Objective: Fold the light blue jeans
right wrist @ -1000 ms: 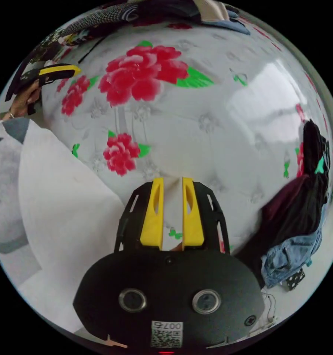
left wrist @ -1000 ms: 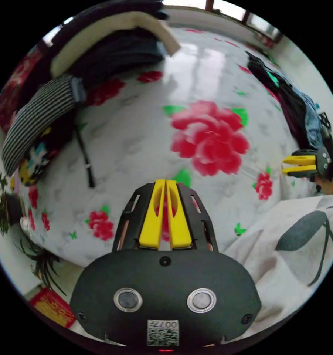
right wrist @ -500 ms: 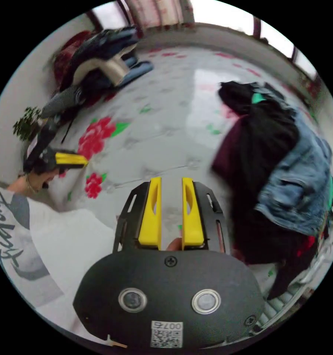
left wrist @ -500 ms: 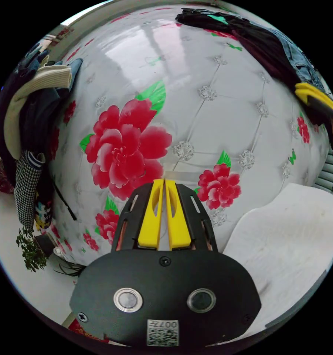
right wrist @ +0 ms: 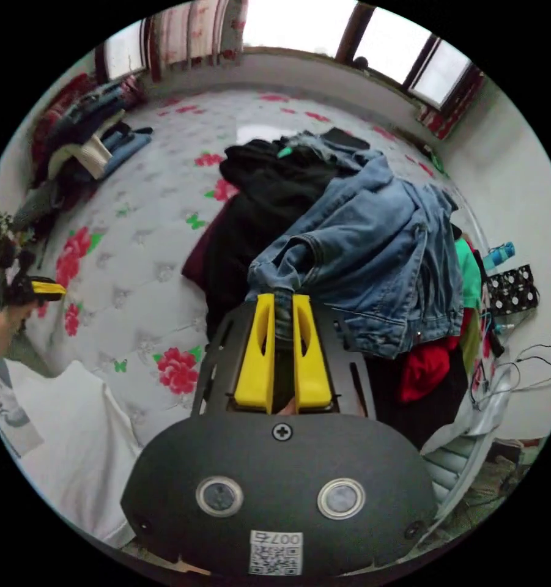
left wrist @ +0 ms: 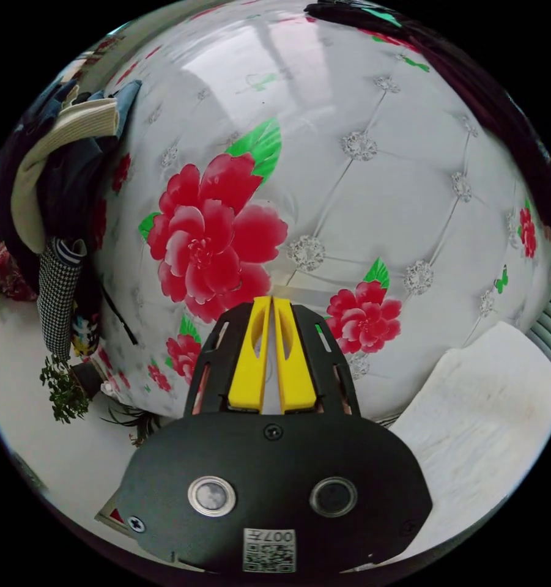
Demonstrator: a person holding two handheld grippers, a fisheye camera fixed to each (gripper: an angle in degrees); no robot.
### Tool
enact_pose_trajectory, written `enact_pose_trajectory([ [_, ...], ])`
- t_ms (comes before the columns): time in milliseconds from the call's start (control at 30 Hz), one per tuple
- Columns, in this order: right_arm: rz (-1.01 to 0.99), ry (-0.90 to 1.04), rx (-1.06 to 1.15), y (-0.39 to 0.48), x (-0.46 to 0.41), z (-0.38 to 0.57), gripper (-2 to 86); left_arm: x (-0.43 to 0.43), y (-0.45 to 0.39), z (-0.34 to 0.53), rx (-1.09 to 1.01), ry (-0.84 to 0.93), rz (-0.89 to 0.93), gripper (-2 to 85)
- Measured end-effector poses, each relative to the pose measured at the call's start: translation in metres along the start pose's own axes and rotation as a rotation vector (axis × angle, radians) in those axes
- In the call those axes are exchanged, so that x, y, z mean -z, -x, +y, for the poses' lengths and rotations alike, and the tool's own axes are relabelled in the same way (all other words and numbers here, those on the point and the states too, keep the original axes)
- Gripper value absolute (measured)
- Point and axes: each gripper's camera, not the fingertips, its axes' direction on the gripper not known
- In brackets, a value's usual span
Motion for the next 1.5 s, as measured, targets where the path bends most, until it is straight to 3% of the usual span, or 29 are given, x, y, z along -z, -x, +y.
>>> enact_pose_trajectory([
  [133, -0.186, -0.233, -0.072, -0.032, 0.100, 0.016, 2.9, -0.002, 0.001, 0.007, 0.007, -0.020, -0.001, -0.9],
  [300, -0.344, -0.316, 0.028, -0.012, 0.175, 0.017, 1.6, -0.002, 0.029, 0.041, 0.084, -0.104, 0.131, -1.0],
  [467, -0.729, -0.355, 0.262, 0.082, 0.201, 0.006, 1.6, 0.004, 0.077, 0.129, 0.226, -0.271, 0.269, -1.0],
  [533, -0.996, -0.337, 0.378, 0.161, 0.190, -0.010, 2.2, 0.001, 0.100, 0.166, 0.305, -0.305, 0.282, -1.0],
  [600, -1.114, -0.282, 0.450, 0.230, 0.173, -0.023, 3.1, -0.012, 0.142, 0.218, 0.476, -0.324, 0.297, -0.9],
  [733, -1.036, -0.102, 0.585, 0.344, 0.139, -0.033, 5.3, -0.044, 0.209, 0.294, 0.757, -0.285, 0.287, -0.5],
  [867, -0.950, -0.074, 0.544, 0.332, 0.115, -0.023, 6.4, -0.057, 0.244, 0.357, 0.871, -0.281, 0.271, 2.5],
  [1033, -0.547, 0.005, 0.184, 0.220, 0.054, -0.003, 7.7, -0.022, 0.206, 0.334, 0.591, -0.406, 0.312, 6.7],
  [1133, -0.485, 0.082, 0.036, 0.174, 0.028, 0.005, 8.1, 0.008, 0.138, 0.273, 0.238, -0.454, 0.370, 8.6],
  [1233, -0.503, 0.128, -0.027, 0.164, 0.005, 0.011, 8.0, 0.025, 0.052, 0.206, -0.138, -0.375, 0.430, 12.1],
  [1300, -0.504, 0.176, -0.026, 0.172, -0.012, 0.011, 7.6, 0.014, -0.017, 0.173, -0.350, -0.221, 0.278, 12.5],
  [1400, -0.517, 0.255, 0.004, 0.195, -0.037, 0.009, 5.6, 0.021, -0.031, 0.185, -0.489, -0.266, 0.210, 8.6],
  [1500, -0.562, 0.274, 0.121, 0.229, -0.040, 0.006, 2.1, 0.007, 0.004, 0.213, -0.401, -0.253, 0.229, 1.5],
])
